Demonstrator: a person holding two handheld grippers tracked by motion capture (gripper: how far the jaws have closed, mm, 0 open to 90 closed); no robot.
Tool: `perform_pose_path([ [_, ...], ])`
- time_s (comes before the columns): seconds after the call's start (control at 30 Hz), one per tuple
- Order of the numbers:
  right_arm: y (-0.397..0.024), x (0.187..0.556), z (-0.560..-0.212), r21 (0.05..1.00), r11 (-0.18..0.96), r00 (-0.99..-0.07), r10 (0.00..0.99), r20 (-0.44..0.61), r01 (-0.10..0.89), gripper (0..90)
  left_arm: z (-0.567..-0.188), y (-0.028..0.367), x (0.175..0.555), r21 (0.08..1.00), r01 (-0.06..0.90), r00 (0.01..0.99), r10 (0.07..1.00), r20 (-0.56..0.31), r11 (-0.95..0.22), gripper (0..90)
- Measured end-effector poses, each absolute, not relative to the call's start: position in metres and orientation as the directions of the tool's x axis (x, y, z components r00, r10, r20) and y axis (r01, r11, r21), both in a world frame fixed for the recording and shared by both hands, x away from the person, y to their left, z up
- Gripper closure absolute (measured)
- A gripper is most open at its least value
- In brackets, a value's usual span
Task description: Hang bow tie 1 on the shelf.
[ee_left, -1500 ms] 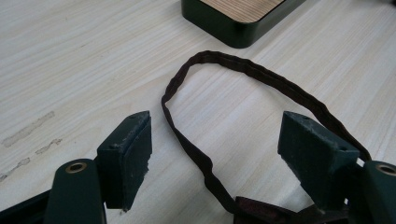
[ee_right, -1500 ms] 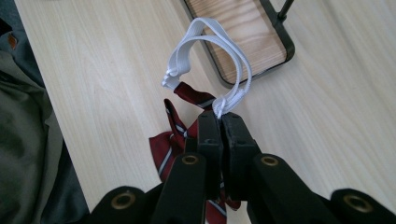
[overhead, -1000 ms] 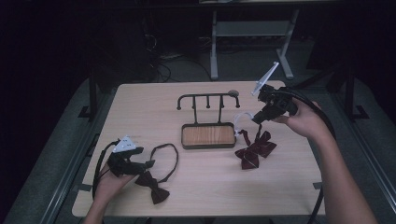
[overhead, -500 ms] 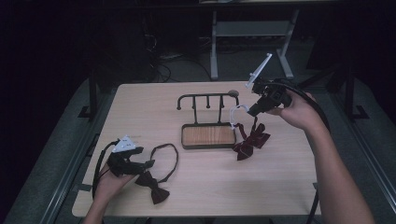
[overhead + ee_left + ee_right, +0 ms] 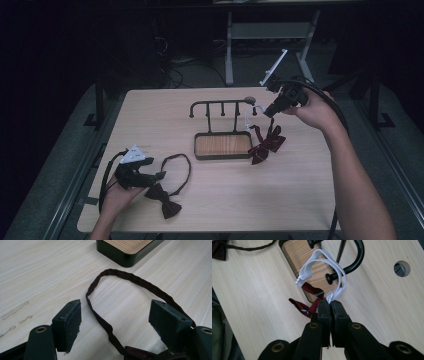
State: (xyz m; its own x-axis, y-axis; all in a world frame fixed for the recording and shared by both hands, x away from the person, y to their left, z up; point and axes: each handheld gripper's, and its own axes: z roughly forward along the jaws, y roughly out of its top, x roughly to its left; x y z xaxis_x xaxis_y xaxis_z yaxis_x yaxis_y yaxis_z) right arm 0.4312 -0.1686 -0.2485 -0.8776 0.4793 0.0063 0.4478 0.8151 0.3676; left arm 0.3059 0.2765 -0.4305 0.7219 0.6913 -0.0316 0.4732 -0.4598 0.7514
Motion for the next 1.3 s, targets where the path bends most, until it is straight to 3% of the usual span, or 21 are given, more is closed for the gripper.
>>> perform_pose_path([
  [1.3,-0.168,0.450,-0.265,0.361,0.793,-0.855,0.518,0.025,0.491,83.0,-0.430,0.276,0.305,0.751,0.468,0.726,0.687,-0.026,-0.466,26.6],
])
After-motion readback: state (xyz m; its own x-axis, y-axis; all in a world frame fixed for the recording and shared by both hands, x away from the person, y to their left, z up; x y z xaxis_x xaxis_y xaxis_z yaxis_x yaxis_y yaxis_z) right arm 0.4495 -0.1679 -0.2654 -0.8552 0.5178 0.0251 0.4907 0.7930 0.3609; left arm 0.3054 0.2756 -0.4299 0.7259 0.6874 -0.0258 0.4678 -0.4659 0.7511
